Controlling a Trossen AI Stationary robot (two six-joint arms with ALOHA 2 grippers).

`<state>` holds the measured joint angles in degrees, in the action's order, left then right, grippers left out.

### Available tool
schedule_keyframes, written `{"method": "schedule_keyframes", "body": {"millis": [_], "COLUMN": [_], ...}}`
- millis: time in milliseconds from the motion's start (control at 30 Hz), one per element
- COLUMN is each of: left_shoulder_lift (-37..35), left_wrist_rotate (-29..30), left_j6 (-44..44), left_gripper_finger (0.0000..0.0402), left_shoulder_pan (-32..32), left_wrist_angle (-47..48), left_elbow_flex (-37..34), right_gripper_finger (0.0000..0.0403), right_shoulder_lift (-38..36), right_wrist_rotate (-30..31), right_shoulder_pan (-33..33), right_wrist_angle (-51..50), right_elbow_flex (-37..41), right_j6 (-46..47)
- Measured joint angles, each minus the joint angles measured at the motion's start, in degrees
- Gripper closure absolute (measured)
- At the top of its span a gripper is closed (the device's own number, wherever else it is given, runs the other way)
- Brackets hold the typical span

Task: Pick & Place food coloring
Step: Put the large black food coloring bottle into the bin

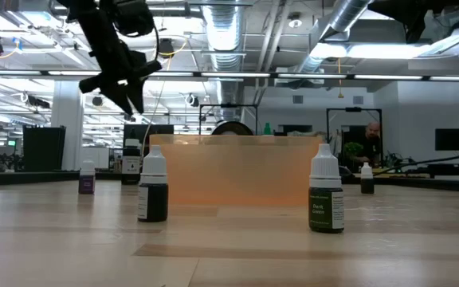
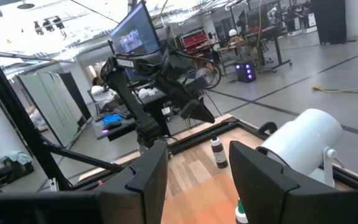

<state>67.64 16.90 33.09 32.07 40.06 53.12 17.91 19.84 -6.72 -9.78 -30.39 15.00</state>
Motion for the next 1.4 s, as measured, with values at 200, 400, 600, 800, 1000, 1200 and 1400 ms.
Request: {"method": "schedule_keyframes", "body": {"millis": [200,400,600,800,1000,1200,1400], "left_shoulder_lift": [-0.08,-0.02,-0.02,-0.02,0.74,6.53,12.03], "left_wrist_rotate": [-3.39,-4.5,-5.73,-8.33,-6.97,-6.29,-5.04], "left_j6": [0.38,-0.65,0.29,0.69,1.35,2.5,3.62], "left_gripper_finger": [0.0263,0.0235,0.02,0.0184,0.0184,0.0184,0.0184], "left_shoulder_pan": [2.47,2.46,2.42,2.1,0.46,0.34,0.38], "left_wrist_angle": [2.63,2.59,2.48,2.49,2.02,2.38,1.43], "left_elbow_flex": [0.0,0.0,0.0,0.0,-0.02,-0.04,-0.07], "right_gripper_finger": [0.0242,0.0241,0.0243,0.0242,0.0241,0.0245,0.0243], "right_shoulder_lift": [0.0,0.0,0.0,0.0,0.0,0.0,0.02], "right_wrist_rotate": [0.0,0.0,0.0,0.0,0.0,-0.02,-0.04], "right_shoulder_pan": [0.0,0.0,0.0,0.0,0.0,0.0,0.0], "right_wrist_angle": [0.0,0.0,0.0,0.0,0.0,-0.02,-0.02], "right_elbow_flex": [0.0,0.0,-0.02,-0.02,-0.02,-0.02,-0.02], "right_j6": [0.02,0.02,0.02,0.02,0.02,0.02,0.02]}}
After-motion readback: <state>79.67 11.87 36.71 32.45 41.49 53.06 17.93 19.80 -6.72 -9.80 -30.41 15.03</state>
